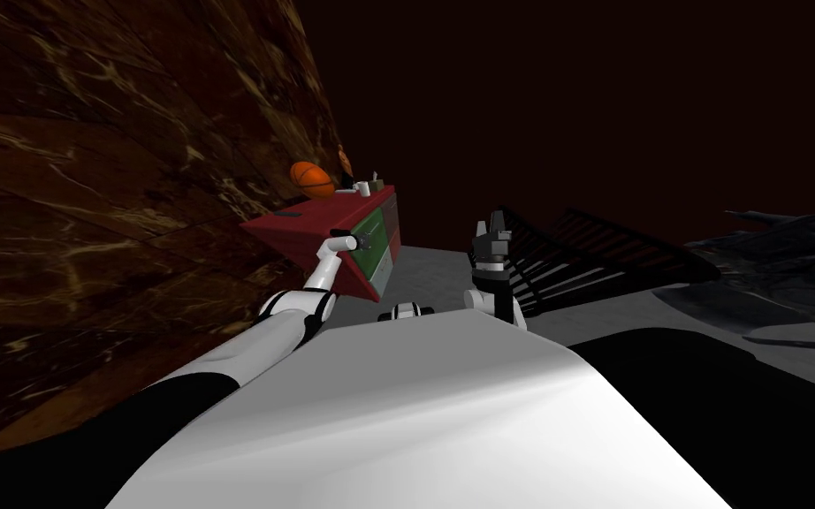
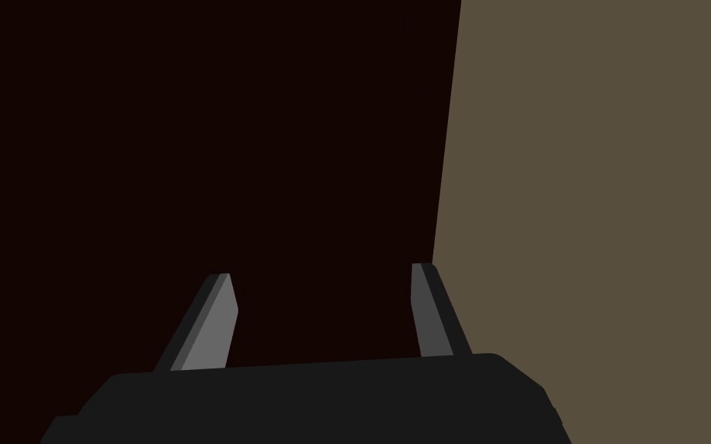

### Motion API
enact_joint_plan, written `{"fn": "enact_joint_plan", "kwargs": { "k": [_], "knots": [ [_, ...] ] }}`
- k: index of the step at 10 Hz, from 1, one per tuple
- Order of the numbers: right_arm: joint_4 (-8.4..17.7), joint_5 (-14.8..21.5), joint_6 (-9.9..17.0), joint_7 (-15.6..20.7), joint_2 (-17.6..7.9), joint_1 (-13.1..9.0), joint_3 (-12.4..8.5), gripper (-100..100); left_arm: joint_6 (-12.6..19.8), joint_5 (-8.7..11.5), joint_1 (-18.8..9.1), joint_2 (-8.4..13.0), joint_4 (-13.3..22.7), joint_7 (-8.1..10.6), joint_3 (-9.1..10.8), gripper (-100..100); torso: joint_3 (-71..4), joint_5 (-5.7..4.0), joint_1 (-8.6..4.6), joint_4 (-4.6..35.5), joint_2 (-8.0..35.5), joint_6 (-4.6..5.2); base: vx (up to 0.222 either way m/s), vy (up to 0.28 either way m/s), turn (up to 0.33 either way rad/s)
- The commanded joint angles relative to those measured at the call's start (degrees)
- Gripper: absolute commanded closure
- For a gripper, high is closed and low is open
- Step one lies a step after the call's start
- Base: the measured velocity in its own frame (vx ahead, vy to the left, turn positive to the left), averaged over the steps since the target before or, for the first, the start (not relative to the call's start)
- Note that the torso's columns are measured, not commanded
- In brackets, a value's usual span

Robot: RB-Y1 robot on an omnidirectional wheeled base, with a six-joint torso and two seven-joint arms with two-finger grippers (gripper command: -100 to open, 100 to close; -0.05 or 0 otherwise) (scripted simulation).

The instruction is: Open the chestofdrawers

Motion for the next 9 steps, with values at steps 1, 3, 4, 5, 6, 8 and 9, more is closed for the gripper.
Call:
{"fn": "enact_joint_plan", "kwargs": {
  "k": [1, 3, 4, 5, 6, 8, 9],
  "knots": [
    [0.0, 0.0, 0.0, 0.0, 0.0, 0.0, 0.0, 0, 3.32, 1.49, -3.62, 1.21, 3.96, -0.4, -0.35, -100, 0.01, 0.01, 0.02, -0.01, 0.02, -0.01, 0.032, -0.016, -0.004],
    [0.0, 0.0, 0.0, 0.0, 0.0, 0.0, 0.0, 0, 5.31, 2.29, -5.71, 1.95, 6.65, -0.54, -0.57, -100, -0.03, 0.0, -0.01, -0.02, -0.04, 0.0, 0.043, -0.021, -0.005],
    [0.0, 0.0, 0.0, 0.0, 0.0, 0.0, 0.0, 0, 7.15, 3.04, -7.63, 2.64, 8.73, -0.67, -0.78, -100, -0.01, 0.01, 0.03, -0.02, -0.01, -0.01, 0.029, -0.01, -0.006],
    [0.0, 0.0, 0.0, 0.0, 0.0, 0.0, 0.0, 0, 8.83, 3.72, -9.39, 3.27, 10.51, -0.8, -0.97, -100, -0.02, 0.02, 0.09, 0.0, -0.02, -0.01, 0.033, -0.017, -0.008],
    [0.0, 0.0, 0.0, 0.0, 0.0, 0.0, 0.0, 0, 10.34, 4.33, -10.97, 3.82, 11.95, -0.91, -1.14, -100, -0.05, 0.02, 0.09, -0.01, -0.08, -0.02, 0.041, -0.016, -0.004],
    [0.0, 0.0, 0.0, 0.0, 0.0, 0.0, 0.0, 0, 11.66, 4.88, -12.35, 4.29, 13.76, -1.0, -1.28, -100, -0.03, 0.03, 0.07, -0.03, -0.05, -0.01, 0.031, -0.009, -0.002],
    [0.0, 0.0, 0.0, 0.0, 0.0, 0.0, 0.0, 0, 12.79, 5.34, -13.53, 4.65, 14.97, -1.09, -1.41, -100, -0.03, 0.03, 0.06, -0.02, -0.04, -0.01, 0.022, -0.015, -0.007]
  ]
}}
